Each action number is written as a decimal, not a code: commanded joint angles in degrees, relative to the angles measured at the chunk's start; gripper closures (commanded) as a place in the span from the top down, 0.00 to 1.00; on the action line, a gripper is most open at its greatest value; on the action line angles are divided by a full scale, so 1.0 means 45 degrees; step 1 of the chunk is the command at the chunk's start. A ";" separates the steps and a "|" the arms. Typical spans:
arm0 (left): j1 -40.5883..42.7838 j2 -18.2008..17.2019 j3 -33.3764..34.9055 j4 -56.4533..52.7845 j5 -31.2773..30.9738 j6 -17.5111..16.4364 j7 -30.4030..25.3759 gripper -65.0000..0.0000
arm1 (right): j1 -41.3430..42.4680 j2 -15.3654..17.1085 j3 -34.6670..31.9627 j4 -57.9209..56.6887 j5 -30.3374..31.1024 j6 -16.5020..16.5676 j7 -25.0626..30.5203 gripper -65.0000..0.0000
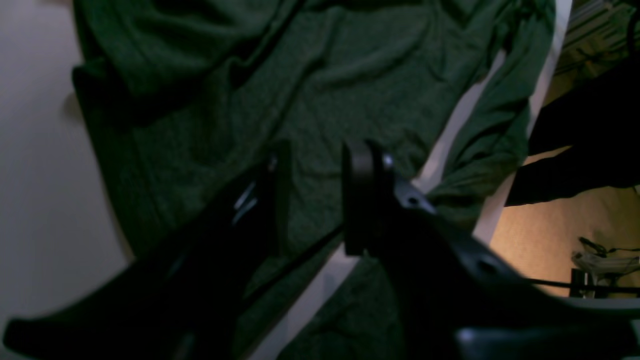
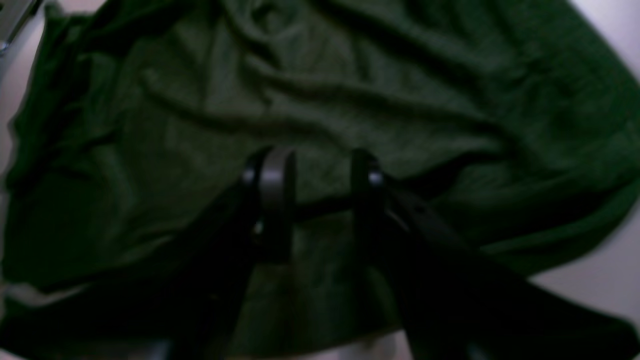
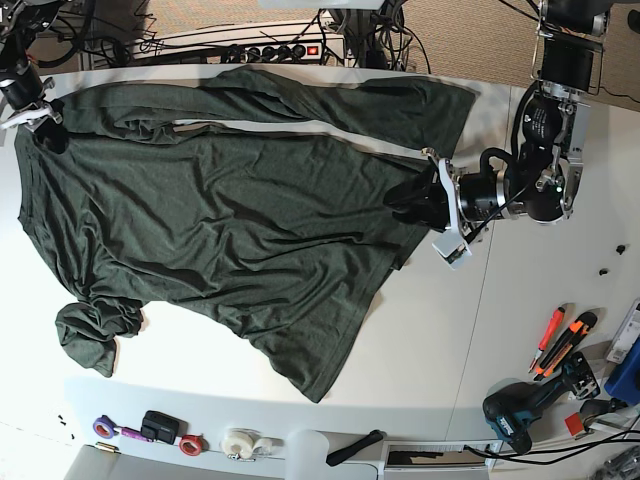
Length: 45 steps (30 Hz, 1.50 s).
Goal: Layout the t-shirt on the table in an organized manner, then fold the t-shirt properly
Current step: 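Hold the collar corner with the right gripper while the left gripper holds the sleeve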
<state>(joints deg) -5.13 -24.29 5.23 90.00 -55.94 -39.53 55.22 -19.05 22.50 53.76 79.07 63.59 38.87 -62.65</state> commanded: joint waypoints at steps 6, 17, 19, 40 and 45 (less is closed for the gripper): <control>-0.0189 0.0034 -0.0063 0.0204 0.0053 -0.0105 -0.0277 0.29 | -0.0554 0.0000 0.2885 0.0185 0.4757 0.0251 -0.3201 0.31; -0.0126 0.0787 -0.0063 0.0204 0.0282 -0.0105 -0.0656 0.29 | -0.2589 -0.1501 0.5178 0.0180 0.4757 0.0251 -0.3007 0.31; -0.0087 0.1039 -0.0063 0.0204 0.0291 -0.0105 -0.0646 0.29 | -0.2569 -0.1506 0.5017 0.0180 0.4757 0.0251 -0.3016 0.31; -0.0029 0.1166 -0.0063 0.0204 0.0287 -0.0105 -0.0559 0.29 | -0.1355 -0.1511 0.3036 0.0155 0.4757 0.0251 -0.2982 0.31; 0.0092 0.1166 -0.0063 0.0204 0.0287 -0.0105 -0.0563 0.29 | -0.1345 -0.1792 0.3041 0.0136 0.4507 0.0251 -0.2584 0.31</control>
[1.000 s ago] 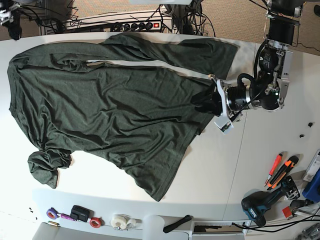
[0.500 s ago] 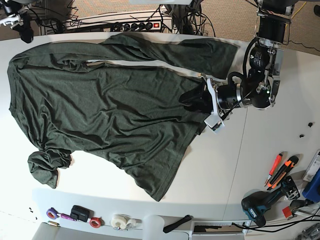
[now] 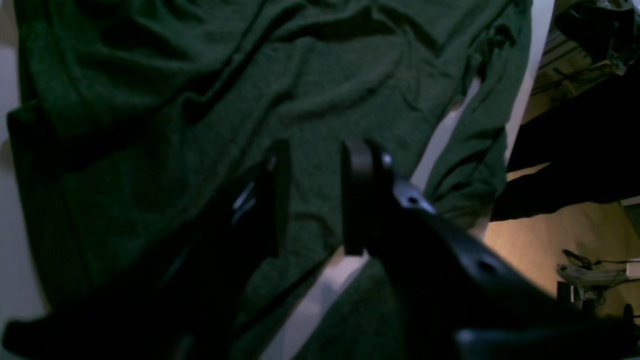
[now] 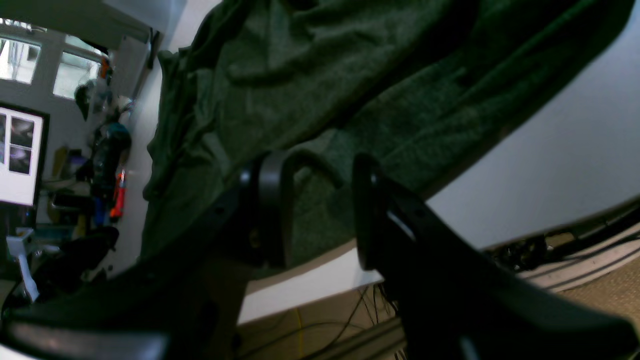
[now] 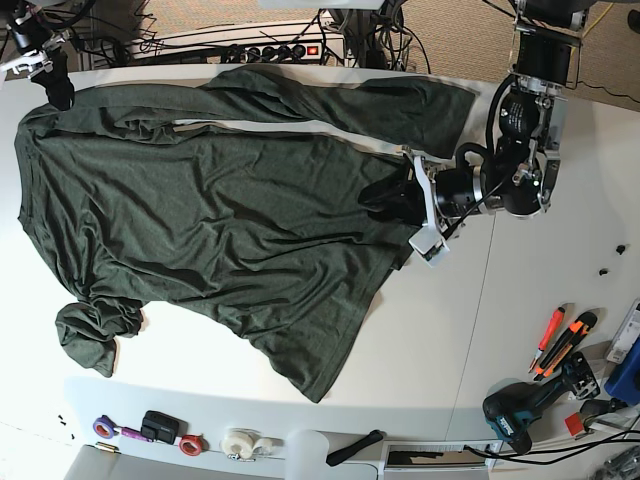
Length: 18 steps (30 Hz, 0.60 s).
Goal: Layout the t-shirt on the table in an organized manner, then fold the t-shirt properly
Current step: 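Hold the collar corner with the right gripper while the left gripper holds the sleeve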
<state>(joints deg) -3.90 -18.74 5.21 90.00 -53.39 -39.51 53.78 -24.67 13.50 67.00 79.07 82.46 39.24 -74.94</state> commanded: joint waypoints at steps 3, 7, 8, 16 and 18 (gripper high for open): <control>-0.0024 -0.0068 -0.0058 0.0204 -0.0282 -0.0110 -0.0243 0.29 | 0.0044 -0.0058 0.0097 -0.0219 -0.0413 -0.0029 0.0952 0.31; 0.0063 -0.0068 -0.0058 0.0204 -0.0277 -0.0110 -0.0238 0.29 | 0.0311 -0.0068 0.0097 -0.1098 -0.0442 -0.0034 0.0947 0.31; 0.0058 -0.0073 -0.0058 0.0204 -0.0277 -0.0110 -0.0238 0.29 | 0.0374 -0.0068 0.0097 -0.1350 -0.0442 -0.0039 0.0962 0.31; 0.0058 -0.0068 -0.0058 0.0204 -0.0277 -0.0110 -0.0243 0.29 | 0.0461 -0.0068 0.0194 -0.2346 -0.0374 -0.0053 0.1001 0.31; 0.0063 -0.0068 -0.0058 0.0204 -0.0272 -0.0110 -0.0238 0.29 | 0.0466 -0.0073 0.0423 -0.2346 -0.0311 -0.0049 0.1025 0.31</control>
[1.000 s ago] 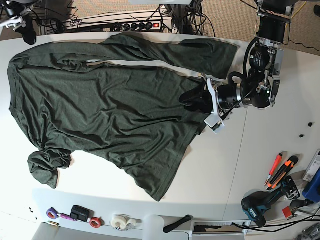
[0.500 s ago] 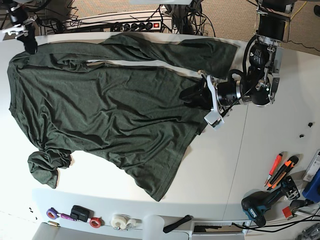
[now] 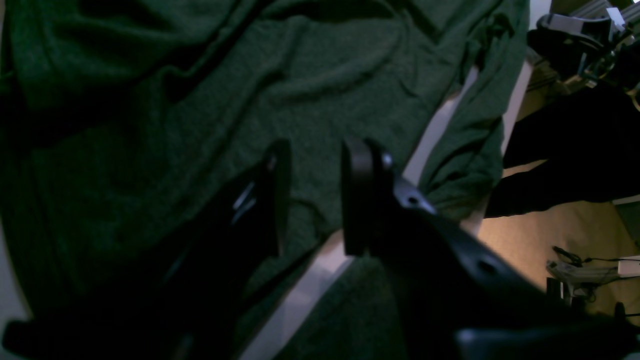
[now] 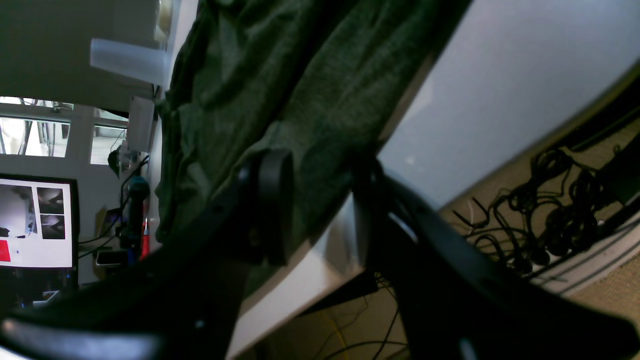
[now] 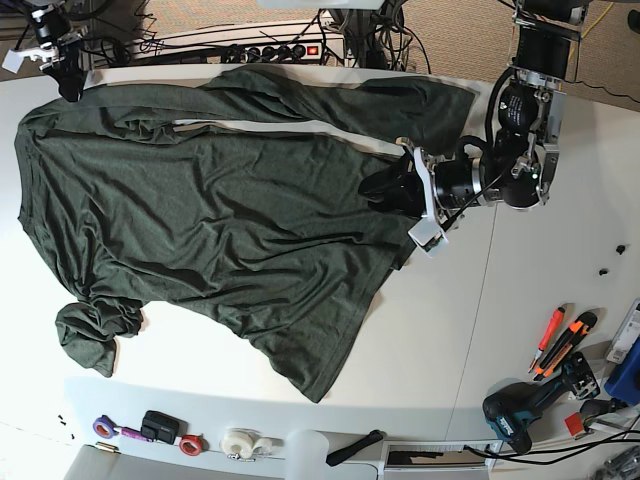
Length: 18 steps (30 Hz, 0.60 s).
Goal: Layout the t-shirt on the table in an organized manner, then fold the t-shirt properly
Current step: 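Hold the collar corner with the right gripper while the left gripper holds the sleeve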
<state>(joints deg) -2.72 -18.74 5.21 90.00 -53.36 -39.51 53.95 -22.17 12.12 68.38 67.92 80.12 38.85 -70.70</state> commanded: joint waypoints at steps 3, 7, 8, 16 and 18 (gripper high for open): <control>-0.0199 -0.0073 -0.0058 0.0204 -0.0112 -0.0110 -0.0277 0.29 | -0.0087 0.0233 0.0461 0.0131 0.0223 -0.0015 0.0194 0.31; -0.0204 -0.0068 -0.0058 0.0204 -0.0102 -0.0110 -0.0287 0.29 | -0.0165 0.0238 0.0641 0.0131 0.0199 -0.0282 0.0248 0.31; -0.0204 -0.0063 -0.0058 0.0204 -0.0102 -0.0110 -0.0287 0.29 | -0.0160 0.0238 0.0641 0.0131 0.0155 -0.0291 0.0340 0.31; -0.0204 -0.0068 -0.0058 0.0204 -0.0107 -0.0110 -0.0287 0.29 | 0.0359 0.0238 0.0627 0.0131 -0.1860 -0.1729 0.1681 0.31; -0.0204 -0.0068 -0.0058 0.0204 -0.0107 -0.0110 -0.0287 0.29 | 0.0529 0.0238 0.0622 0.0131 -0.1880 -0.1724 0.1627 0.31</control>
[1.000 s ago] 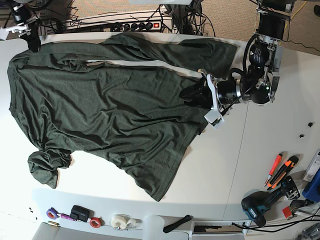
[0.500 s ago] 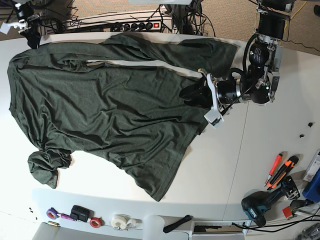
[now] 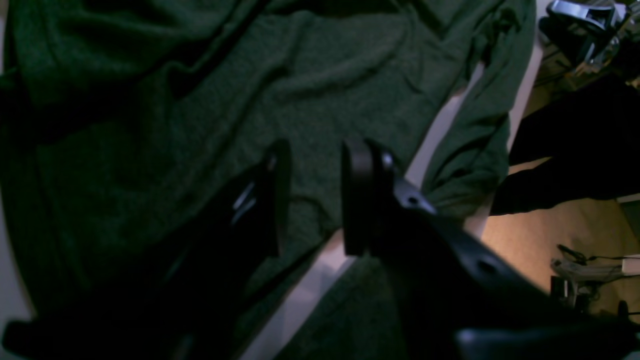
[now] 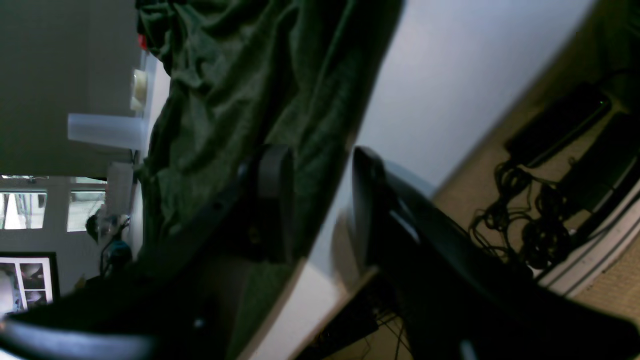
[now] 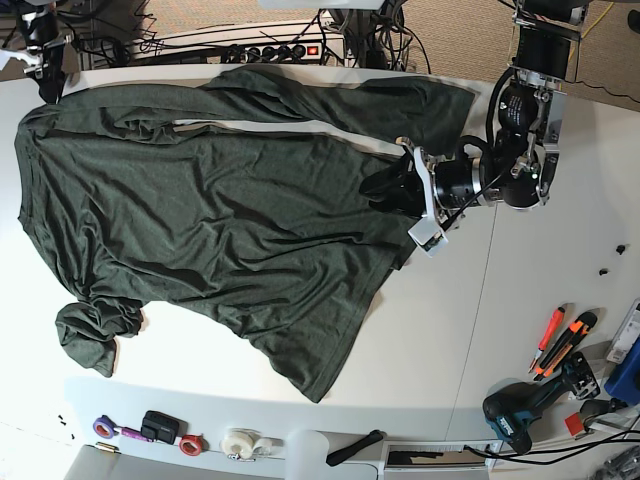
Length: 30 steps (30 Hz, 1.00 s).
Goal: Layout the t-shirt on the table in an organized manner, then fold the t-shirt properly
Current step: 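Hold the collar corner with the right gripper while the left gripper holds the sleeve, then drag the sleeve end with the left gripper away from the shirt body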
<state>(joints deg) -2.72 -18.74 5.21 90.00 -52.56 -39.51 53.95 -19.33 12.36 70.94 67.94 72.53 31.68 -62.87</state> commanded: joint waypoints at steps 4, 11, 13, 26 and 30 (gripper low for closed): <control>-0.0204 -0.0068 -0.0058 0.0204 -0.0287 -0.0110 -0.0287 0.29 | -0.0044 0.0185 -0.0160 0.0126 -0.0262 -0.0121 -0.0121 0.31; -0.0204 -0.0068 -0.0058 0.0204 -0.0287 -0.0110 -0.0291 0.29 | -0.0039 0.0180 -0.1384 0.0126 -0.0476 -0.0121 -0.0121 0.31; -0.0204 -0.0068 -0.0058 0.0204 -0.0287 -0.0110 -0.0291 0.29 | -0.0024 0.0180 -0.1588 0.0126 -0.0709 -0.0092 -0.0112 0.31; -0.0204 -0.0102 -0.0350 0.0209 -0.0709 -0.0110 -0.0189 0.29 | 0.0029 0.0189 -0.1608 0.0126 -0.1132 0.0233 -0.0330 0.00; -0.0185 -0.0107 -0.1865 0.0209 -0.1753 -0.0110 0.0593 0.29 | 0.0029 0.0189 -0.1608 0.0126 -0.1132 0.0233 -0.0335 0.00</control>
<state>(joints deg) -2.72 -18.74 -2.94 90.02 -58.74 -39.53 57.78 -18.72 12.67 63.83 68.34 70.15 32.82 -62.50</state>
